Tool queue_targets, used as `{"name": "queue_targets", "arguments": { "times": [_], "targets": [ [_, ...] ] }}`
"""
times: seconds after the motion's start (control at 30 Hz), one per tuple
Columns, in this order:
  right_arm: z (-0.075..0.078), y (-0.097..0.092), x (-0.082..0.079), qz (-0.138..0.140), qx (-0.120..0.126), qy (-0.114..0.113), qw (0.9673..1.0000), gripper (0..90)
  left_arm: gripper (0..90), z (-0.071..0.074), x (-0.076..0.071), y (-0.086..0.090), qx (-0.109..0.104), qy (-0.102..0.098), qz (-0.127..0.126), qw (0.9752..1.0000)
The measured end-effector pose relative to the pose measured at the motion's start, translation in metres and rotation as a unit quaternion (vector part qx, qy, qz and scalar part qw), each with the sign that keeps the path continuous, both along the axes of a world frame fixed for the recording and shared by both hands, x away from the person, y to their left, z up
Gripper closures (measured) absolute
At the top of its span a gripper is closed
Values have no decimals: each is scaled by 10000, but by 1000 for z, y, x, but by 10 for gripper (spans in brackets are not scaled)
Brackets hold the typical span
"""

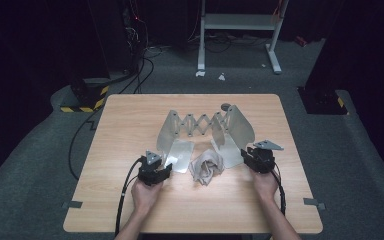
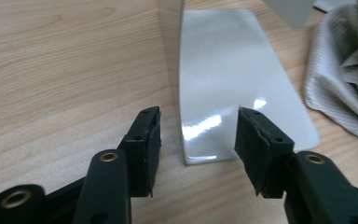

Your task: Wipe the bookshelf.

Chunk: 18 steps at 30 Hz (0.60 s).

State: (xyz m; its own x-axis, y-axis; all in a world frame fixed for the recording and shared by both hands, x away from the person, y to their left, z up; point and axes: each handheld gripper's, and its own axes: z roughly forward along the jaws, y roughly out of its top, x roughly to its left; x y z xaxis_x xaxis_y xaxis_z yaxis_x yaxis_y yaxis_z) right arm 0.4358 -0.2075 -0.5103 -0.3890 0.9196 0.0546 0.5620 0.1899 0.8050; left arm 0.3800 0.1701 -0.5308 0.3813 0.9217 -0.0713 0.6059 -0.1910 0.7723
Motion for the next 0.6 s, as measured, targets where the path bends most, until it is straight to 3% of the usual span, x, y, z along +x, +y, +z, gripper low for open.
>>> {"name": "queue_targets", "arguments": {
  "times": [0.2, 0.4, 0.6],
  "targets": [
    [-5, 8, 6, 27, -117, 67, 9999, 758, 433, 5, -15, -5, -177, 0, -205, 9996],
    [-5, 11, 3, 17, -141, 69, 9999, 790, 387, 11, -28, -21, -242, 3, -553, 9982],
    [-7, 16, -3, 43, -127, 58, 9999, 783, 347, 15, -28, -33, -334, 44, -768, 9965]
  ]
}}
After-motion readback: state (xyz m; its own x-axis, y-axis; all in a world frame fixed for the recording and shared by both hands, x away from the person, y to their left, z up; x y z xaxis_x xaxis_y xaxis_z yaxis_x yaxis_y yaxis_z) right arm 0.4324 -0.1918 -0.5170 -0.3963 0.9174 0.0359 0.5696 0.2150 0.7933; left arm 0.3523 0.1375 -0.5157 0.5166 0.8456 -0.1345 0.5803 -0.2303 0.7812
